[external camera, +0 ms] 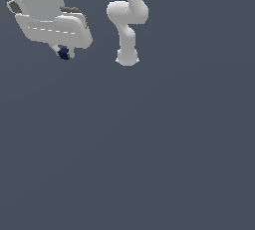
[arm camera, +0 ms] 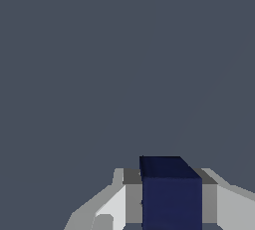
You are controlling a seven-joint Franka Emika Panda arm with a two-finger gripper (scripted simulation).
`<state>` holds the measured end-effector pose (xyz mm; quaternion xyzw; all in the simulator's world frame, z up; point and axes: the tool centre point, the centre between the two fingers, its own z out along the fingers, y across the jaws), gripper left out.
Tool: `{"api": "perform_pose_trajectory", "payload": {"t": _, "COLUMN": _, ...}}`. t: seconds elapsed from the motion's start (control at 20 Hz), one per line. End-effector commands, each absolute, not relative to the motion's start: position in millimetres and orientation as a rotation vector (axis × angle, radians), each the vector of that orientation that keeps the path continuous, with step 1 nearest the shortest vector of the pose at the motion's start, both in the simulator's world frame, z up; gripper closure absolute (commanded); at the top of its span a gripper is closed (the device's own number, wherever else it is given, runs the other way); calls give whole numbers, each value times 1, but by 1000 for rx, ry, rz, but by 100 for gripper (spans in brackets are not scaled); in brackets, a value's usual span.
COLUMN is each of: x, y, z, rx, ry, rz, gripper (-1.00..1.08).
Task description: Pick up the object and move it to a goal position.
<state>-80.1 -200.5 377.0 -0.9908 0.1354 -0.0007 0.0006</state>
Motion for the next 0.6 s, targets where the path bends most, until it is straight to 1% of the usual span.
{"api": "perform_pose_trajectory", "payload": {"t": 0.0, "x": -86, "y": -208, "z": 400, "rx": -3112, "ry": 424, "rz": 0, "gripper": 108}}
{"api": "perform_pose_trajectory", "payload": {"t": 0.25, "x": -92, "y": -219, "z": 435, "rx": -3112, "ry": 424, "rz": 0, "gripper": 108}}
{"api": "perform_pose_trajectory", "payload": {"t": 0.55, "x": -96, "y": -227, "z": 458, "rx": -3113, "ry": 423, "rz": 0, "gripper": 108}}
